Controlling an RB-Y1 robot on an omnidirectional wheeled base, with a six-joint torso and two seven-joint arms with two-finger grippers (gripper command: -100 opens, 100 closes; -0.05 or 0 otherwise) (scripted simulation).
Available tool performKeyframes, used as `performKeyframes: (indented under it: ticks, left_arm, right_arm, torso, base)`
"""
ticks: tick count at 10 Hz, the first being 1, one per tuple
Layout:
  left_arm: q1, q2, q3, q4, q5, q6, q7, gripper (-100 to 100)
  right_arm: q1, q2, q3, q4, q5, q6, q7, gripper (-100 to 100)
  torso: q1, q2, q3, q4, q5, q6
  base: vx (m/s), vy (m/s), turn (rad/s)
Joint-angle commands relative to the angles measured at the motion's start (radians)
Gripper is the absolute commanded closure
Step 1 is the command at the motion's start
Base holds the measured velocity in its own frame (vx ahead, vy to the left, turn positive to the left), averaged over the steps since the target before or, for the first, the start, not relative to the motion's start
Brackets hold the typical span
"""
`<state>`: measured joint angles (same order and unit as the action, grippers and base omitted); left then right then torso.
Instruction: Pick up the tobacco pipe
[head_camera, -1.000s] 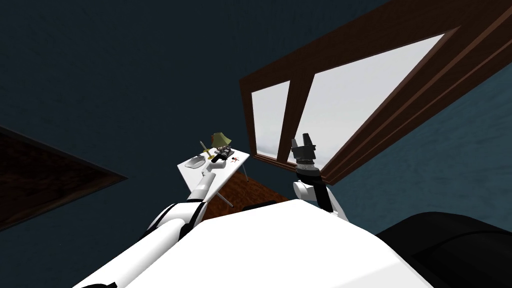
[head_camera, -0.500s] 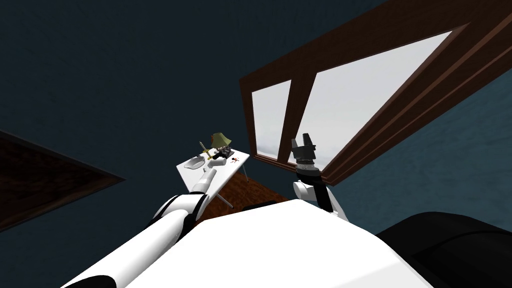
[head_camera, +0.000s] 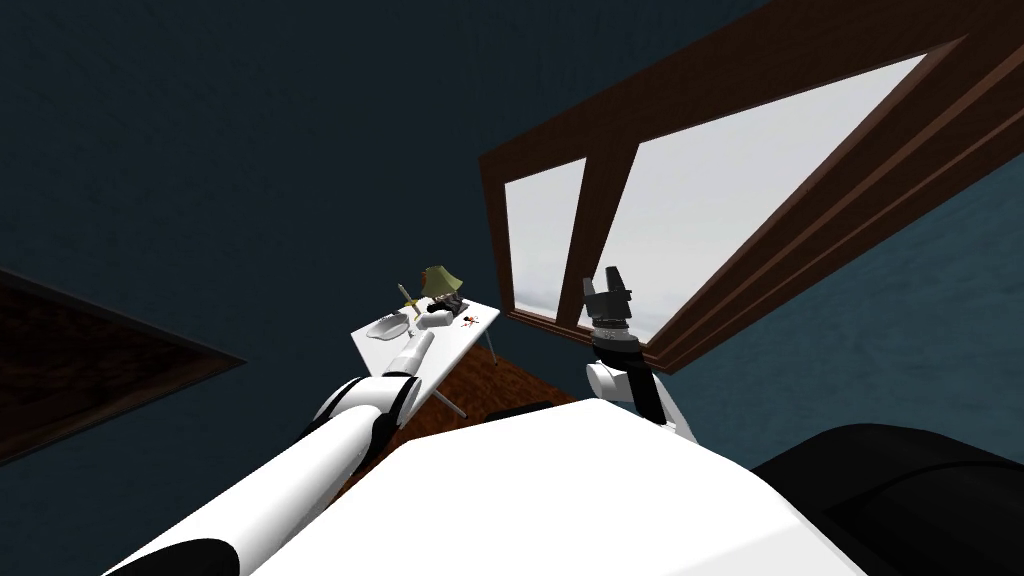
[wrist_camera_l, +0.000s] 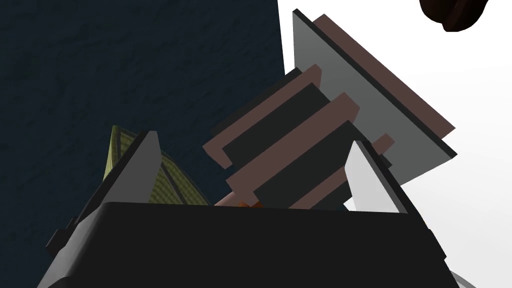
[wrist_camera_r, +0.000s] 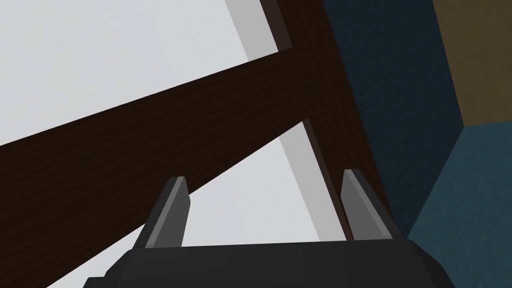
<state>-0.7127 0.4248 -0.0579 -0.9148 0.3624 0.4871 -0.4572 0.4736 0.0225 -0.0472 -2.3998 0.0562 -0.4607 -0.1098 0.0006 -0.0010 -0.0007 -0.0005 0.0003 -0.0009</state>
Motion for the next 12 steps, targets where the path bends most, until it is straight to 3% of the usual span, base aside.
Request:
performKeyframes:
  ticks: [1,2,3,5,6,8,9,11,12]
  left_arm:
    - [-0.050,0.003,-0.004,0.050,0.026,0.050,-0.016,-100]
    - [-0.050,0.003,-0.004,0.076,0.026,0.058,-0.016,-100]
    - [-0.089,0.004,-0.007,0.106,0.047,0.094,-0.029,-100]
    - [-0.093,0.004,-0.007,0.148,0.047,0.112,-0.029,-100]
    - [-0.134,0.005,-0.010,0.176,0.068,0.164,-0.040,-100]
    - [-0.134,0.005,-0.010,0.210,0.068,0.164,-0.040,-100]
    - [-0.172,0.005,-0.013,0.239,0.088,0.214,-0.051,-100]
    - [-0.172,0.005,-0.013,0.271,0.088,0.214,-0.051,-100]
    - [-0.207,0.005,-0.016,0.320,0.108,0.260,-0.061,-100]
  right_arm:
    - [0.000,0.000,0.000,0.000,0.000,0.000,0.000,0]
    - [0.000,0.000,0.000,0.000,0.000,0.000,0.000,0]
    - [0.000,0.000,0.000,0.000,0.000,0.000,0.000,0]
    - [0.000,0.000,0.000,0.000,0.000,0.000,0.000,0]
    - [0.000,0.000,0.000,0.000,0.000,0.000,0.000,0]
    - [0.000,0.000,0.000,0.000,0.000,0.000,0.000,0]
    - [0.000,0.000,0.000,0.000,0.000,0.000,0.000,0]
    - [0.000,0.000,0.000,0.000,0.000,0.000,0.000,0]
    - [0.000,0.000,0.000,0.000,0.000,0.000,0.000,0]
  torso:
    - [0.000,0.000,0.000,0.000,0.000,0.000]
    - [0.000,-0.001,0.000,0.000,0.000,0.000]
    - [0.001,-0.001,0.000,0.000,0.000,0.000]
    - [0.000,-0.001,-0.001,0.000,0.000,0.000]
    - [0.000,0.000,0.000,0.000,0.000,0.000]
    - [0.000,-0.001,0.000,0.000,0.000,0.000]
    - [0.000,0.000,0.000,0.000,0.000,0.000]
    - [0.000,-0.001,0.000,0.000,0.000,0.000]
    - [0.000,0.000,0.000,0.000,0.000,0.000]
  base:
    - [0.026,0.012,-0.002]
    - [0.028,0.016,-0.008]
    - [0.033,0.015,-0.002]
    - [0.023,0.009,-0.004]
    - [0.025,0.008,-0.002]
    - [0.024,0.008,-0.004]
    - [0.026,0.012,-0.002]
    - [0.023,0.008,-0.004]
    - [0.034,0.005,-0.006]
